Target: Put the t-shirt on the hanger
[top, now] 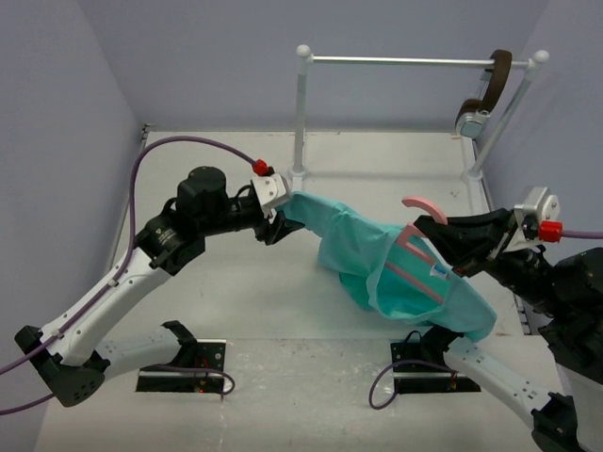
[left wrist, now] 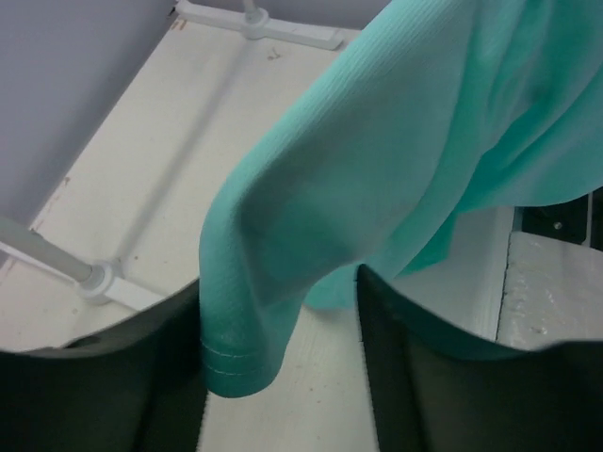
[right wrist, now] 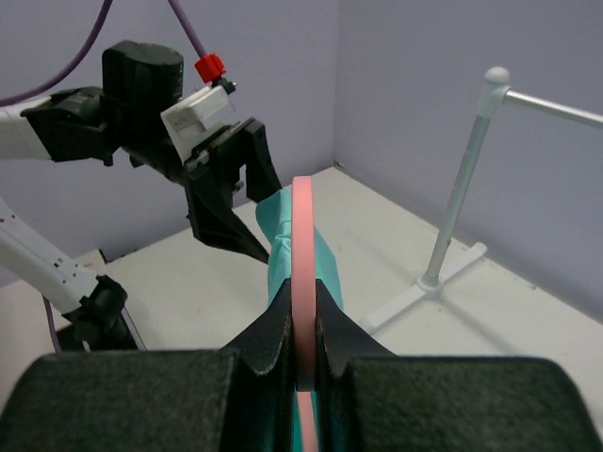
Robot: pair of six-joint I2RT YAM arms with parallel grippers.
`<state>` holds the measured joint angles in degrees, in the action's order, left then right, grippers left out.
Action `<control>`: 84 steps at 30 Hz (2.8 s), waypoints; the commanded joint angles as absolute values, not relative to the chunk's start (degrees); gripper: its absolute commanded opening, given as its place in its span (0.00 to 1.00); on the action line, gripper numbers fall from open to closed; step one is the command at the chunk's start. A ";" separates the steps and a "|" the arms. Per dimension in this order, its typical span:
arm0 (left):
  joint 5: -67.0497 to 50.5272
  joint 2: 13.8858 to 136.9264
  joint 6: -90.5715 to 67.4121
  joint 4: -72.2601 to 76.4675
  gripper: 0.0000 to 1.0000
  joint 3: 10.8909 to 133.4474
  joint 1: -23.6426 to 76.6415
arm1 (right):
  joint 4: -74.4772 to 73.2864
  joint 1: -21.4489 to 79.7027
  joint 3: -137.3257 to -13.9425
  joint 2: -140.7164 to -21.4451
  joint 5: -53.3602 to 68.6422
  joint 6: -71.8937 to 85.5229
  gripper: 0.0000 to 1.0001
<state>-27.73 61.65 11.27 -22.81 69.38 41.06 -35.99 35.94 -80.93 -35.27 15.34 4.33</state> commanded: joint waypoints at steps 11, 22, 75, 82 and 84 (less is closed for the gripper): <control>-5.23 63.90 6.20 -17.80 0.00 69.48 39.29 | -36.78 35.86 -88.55 -39.42 7.83 2.86 0.00; -26.19 58.96 5.62 -9.92 0.81 63.98 35.60 | -41.02 35.86 -91.03 -42.25 7.56 1.06 0.00; -7.46 68.44 -13.37 -13.79 1.00 78.66 23.73 | -46.35 35.94 -100.43 -47.67 7.03 -1.05 0.00; -16.84 57.77 -12.55 -7.71 1.00 78.84 23.73 | -50.98 35.92 -117.12 -57.69 14.66 2.37 0.00; -22.27 54.68 -12.22 -4.94 1.00 78.96 23.73 | -51.89 35.86 -116.56 -61.69 -1.29 2.68 0.00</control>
<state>-11.02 61.82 -12.85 -13.25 75.85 23.79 -51.67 35.97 -114.47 -56.53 12.01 0.83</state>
